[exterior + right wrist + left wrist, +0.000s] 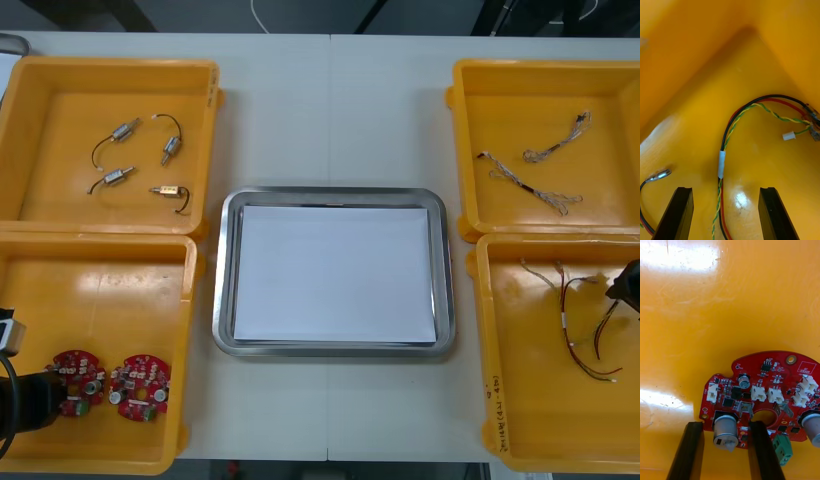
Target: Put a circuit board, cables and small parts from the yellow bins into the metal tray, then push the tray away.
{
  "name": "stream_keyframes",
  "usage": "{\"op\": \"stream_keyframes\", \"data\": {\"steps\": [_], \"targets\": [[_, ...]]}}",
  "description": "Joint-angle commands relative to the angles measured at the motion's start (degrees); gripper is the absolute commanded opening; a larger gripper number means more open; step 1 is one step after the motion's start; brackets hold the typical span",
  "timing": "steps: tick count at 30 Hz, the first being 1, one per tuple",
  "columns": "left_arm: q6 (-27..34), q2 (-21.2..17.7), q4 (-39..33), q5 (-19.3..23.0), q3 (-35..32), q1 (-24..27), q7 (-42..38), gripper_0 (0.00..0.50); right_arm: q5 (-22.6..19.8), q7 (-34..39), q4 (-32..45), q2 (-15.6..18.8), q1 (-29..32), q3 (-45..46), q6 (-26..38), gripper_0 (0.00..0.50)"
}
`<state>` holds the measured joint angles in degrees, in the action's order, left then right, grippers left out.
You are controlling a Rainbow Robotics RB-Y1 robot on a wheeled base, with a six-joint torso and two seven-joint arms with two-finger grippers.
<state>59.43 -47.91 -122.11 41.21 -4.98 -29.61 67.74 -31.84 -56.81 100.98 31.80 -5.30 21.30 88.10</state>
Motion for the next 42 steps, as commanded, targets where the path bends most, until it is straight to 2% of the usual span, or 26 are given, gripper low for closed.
{"op": "stream_keyframes", "data": {"steps": [1, 2, 3, 13, 25, 30, 37, 38, 39, 40, 42], "targets": [[-0.6, -0.7, -0.1, -0.9, 0.9, -1.2, 2.7, 0.091, 0.0, 1.4, 0.1, -0.2, -1.0, -1.0, -0.8, 0.5], [-0.6, -0.7, -0.1, -0.9, 0.9, -1.0, 2.7, 0.024, -0.1, 1.5, -0.2, -0.2, -1.0, -1.2, -0.8, 0.5], [-0.6, -0.7, -0.1, -0.9, 0.9, -0.7, 2.6, 0.004, -0.2, 1.6, -0.6, -0.2, -1.0, -1.3, -1.2, 0.5], [0.9, -0.7, -0.6, 0.1, -0.5, 0.2, 2.7, 0.002, 0.0, 2.7, -1.8, -0.2, -1.0, -2.9, -3.0, 0.5], [16.1, -0.8, -6.3, 3.2, -8.1, 4.8, 2.0, 0.001, -0.1, 3.6, -3.8, -0.2, -0.9, -3.6, -4.5, 0.5], [21.6, -0.8, -7.9, 4.4, -10.3, 8.2, 1.4, 0.002, 0.3, 3.6, -3.8, -0.2, -0.9, -3.6, -5.1, 0.5], [31.2, -0.8, -9.5, 9.2, -14.2, 15.0, 0.1, 0.002, 0.1, 3.7, -3.9, -0.2, -0.8, -3.6, -5.1, 0.5], [32.8, -0.8, -9.7, 9.5, -14.5, 16.2, -0.2, 0.0, -0.1, 3.7, -3.8, -0.2, -0.8, -3.6, -5.1, 0.452], [33.9, -0.7, -9.9, 9.6, -14.6, 17.2, -0.5, 0.002, -0.1, 3.7, -3.8, -0.2, -0.7, -3.6, -5.1, 0.329], [35.1, -0.8, -10.0, 9.6, -14.6, 18.4, -0.8, 0.001, -0.2, 3.7, -3.8, -0.2, -0.6, -3.6, -5.1, 0.128], [36.8, -0.9, -10.3, 9.7, -14.6, 20.3, -1.1, 0.0, -0.2, 3.7, -3.9, -0.2, -0.6, -3.6, -5.1, 0.021]]}}
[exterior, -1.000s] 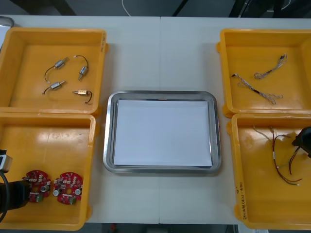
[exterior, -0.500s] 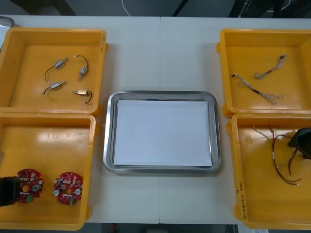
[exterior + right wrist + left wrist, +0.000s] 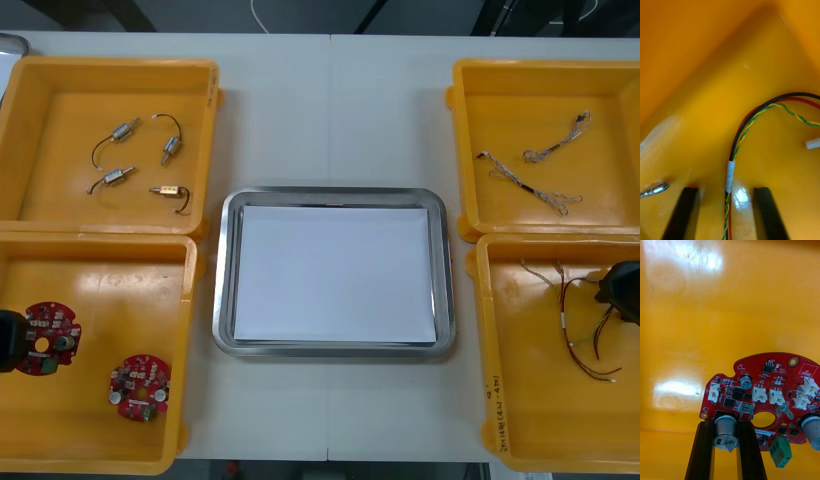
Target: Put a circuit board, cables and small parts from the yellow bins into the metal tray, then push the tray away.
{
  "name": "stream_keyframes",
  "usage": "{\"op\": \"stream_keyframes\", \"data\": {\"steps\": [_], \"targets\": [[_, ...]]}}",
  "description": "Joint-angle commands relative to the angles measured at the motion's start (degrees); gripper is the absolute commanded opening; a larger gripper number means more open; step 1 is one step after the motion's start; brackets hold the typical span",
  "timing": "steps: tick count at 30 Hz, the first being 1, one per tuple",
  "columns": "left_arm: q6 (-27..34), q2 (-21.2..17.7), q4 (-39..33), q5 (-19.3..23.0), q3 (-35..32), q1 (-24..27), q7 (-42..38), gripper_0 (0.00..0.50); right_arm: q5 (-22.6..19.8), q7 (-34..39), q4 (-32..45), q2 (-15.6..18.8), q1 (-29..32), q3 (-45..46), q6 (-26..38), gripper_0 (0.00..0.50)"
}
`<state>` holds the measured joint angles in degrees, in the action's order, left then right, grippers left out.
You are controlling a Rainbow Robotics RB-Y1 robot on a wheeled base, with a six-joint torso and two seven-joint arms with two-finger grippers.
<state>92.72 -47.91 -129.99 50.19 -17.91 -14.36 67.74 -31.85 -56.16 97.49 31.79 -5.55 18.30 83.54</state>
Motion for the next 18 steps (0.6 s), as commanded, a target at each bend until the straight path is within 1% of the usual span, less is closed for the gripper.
{"op": "stream_keyframes", "data": {"steps": [1, 6, 12, 15, 18], "targets": [[4.5, -0.9, -2.4, 0.8, -1.7, 6.4, -1.3, 0.0, -0.3, 3.1, -0.3, -0.2, -0.3, -0.6, -0.6, 0.0], [8.0, -1.0, -2.5, 1.0, 0.1, 11.6, -2.3, 0.0, -0.5, 3.1, -0.3, -0.2, -0.3, -0.4, -0.6, 0.0], [10.7, -1.2, -2.5, 1.1, 4.3, 18.7, -3.9, 0.001, -1.4, 2.1, 0.3, -0.2, -0.3, 1.5, -0.5, 0.0], [12.0, -1.2, -2.4, 1.1, 7.2, 22.4, -5.2, 0.0, -1.5, 1.7, 2.5, -0.2, -0.3, 3.0, 1.6, 0.0], [12.8, -1.2, -2.4, 1.1, 10.2, 26.0, -8.3, 0.002, -1.3, 1.2, 5.8, 0.0, -0.3, 4.5, 5.5, 0.0]]}}
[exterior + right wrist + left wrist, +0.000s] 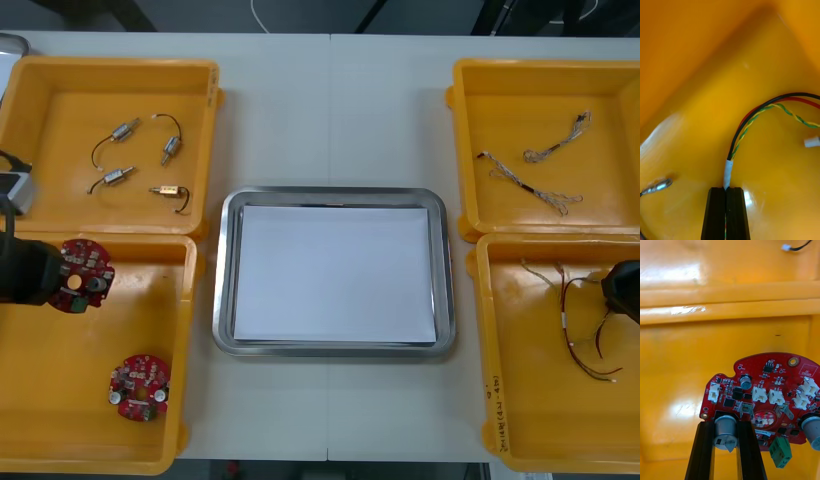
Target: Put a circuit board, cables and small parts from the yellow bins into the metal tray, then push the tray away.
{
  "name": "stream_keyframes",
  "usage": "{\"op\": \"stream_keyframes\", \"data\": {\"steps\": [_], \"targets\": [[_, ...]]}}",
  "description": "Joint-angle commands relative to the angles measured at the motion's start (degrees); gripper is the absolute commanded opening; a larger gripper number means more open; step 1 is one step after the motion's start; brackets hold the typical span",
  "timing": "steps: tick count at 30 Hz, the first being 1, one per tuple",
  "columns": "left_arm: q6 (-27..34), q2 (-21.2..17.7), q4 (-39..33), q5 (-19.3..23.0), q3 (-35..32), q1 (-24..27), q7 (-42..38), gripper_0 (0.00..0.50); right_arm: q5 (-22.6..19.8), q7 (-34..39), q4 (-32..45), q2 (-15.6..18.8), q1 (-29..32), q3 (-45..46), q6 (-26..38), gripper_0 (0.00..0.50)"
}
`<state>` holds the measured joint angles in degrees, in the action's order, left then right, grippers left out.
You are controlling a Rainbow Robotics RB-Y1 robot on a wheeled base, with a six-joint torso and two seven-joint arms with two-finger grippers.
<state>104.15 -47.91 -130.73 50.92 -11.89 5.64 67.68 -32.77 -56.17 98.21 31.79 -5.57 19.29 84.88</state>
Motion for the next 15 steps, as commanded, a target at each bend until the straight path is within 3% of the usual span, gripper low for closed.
{"op": "stream_keyframes", "data": {"steps": [1, 9, 15], "targets": [[1.7, -1.1, -1.6, 0.4, 5.6, 7.5, -9.4, 0.004, -0.5, 1.1, 6.4, 0.3, -0.3, 4.3, 5.8, 0.0], [2.1, -0.8, -1.1, 0.3, 15.9, 16.7, -17.3, 0.001, -1.1, 0.3, 14.5, 2.7, -0.3, 6.9, 15.8, 0.0], [2.2, 1.6, -0.8, -1.3, 24.5, 22.8, -24.3, 0.001, -2.4, -1.1, 19.7, 5.4, -1.0, 7.8, 23.9, 0.0]]}}
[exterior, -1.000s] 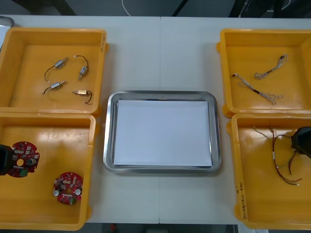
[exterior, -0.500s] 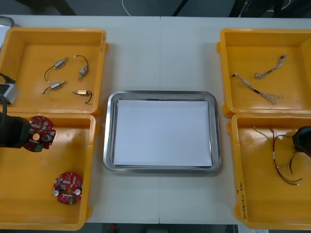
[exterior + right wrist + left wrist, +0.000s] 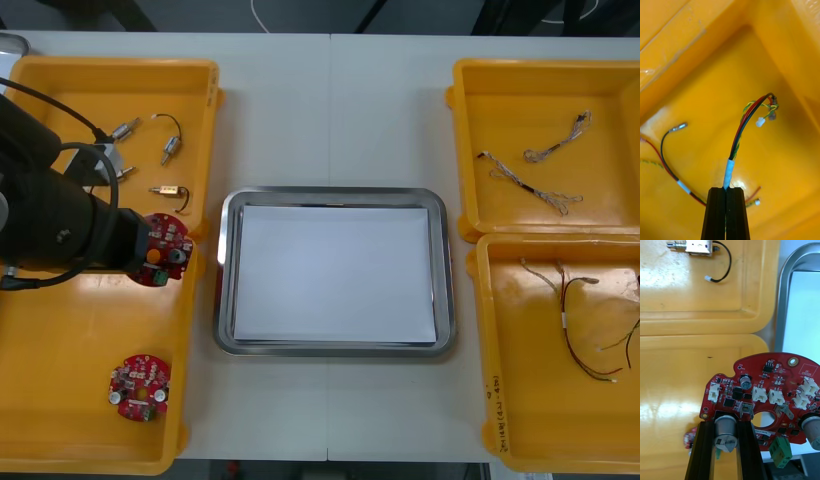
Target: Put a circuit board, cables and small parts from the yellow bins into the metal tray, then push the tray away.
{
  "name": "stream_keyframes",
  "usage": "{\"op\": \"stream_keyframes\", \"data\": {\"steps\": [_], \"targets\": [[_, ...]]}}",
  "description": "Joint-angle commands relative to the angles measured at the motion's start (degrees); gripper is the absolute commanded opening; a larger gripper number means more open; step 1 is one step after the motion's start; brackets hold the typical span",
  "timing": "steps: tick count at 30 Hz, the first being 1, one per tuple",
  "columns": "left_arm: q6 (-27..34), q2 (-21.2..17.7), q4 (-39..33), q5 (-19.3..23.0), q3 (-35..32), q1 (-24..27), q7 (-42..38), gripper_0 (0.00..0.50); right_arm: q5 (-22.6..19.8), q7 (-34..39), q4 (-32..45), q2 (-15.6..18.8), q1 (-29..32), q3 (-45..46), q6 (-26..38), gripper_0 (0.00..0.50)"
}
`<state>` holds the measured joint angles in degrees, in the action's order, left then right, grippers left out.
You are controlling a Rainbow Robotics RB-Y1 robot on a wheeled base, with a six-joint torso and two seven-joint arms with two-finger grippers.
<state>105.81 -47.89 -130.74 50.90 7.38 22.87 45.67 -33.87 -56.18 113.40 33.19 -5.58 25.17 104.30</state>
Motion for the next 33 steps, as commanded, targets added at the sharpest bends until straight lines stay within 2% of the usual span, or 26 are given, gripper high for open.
{"op": "stream_keyframes", "data": {"steps": [1, 4, 8, 13, 22, 33], "targets": [[0.5, 1.9, -0.7, -1.7, 6.0, 6.1, -2.9, 0.004, -1.5, -1.3, 5.0, 4.2, -1.1, 1.8, 5.3, 0.0], [0.4, 3.7, 0.2, -3.3, 9.9, 8.4, -5.2, 0.002, -3.1, -2.2, 7.0, 5.0, -1.9, 1.6, 5.7, 0.0], [-0.5, 6.1, 3.0, -5.3, 15.6, 11.4, -7.8, 0.001, -7.4, -3.1, 9.8, 6.8, -2.1, 1.8, 5.7, 0.0], [-2.9, 9.0, 6.8, -9.6, 22.8, 14.3, -10.9, 0.002, -14.2, -4.3, 13.1, 10.8, -2.3, 1.4, 5.7, 0.0], [-8.9, 11.5, 11.8, -13.5, 29.9, 15.2, -13.6, 0.002, -24.9, -6.2, 16.2, 15.8, -2.3, 1.3, 5.7, 0.0], [-12.4, 12.1, 14.5, -16.0, 36.1, 15.2, -15.4, 0.003, -28.0, -15.4, 21.4, 16.7, -4.8, 0.0, 5.7, 0.0]]}}
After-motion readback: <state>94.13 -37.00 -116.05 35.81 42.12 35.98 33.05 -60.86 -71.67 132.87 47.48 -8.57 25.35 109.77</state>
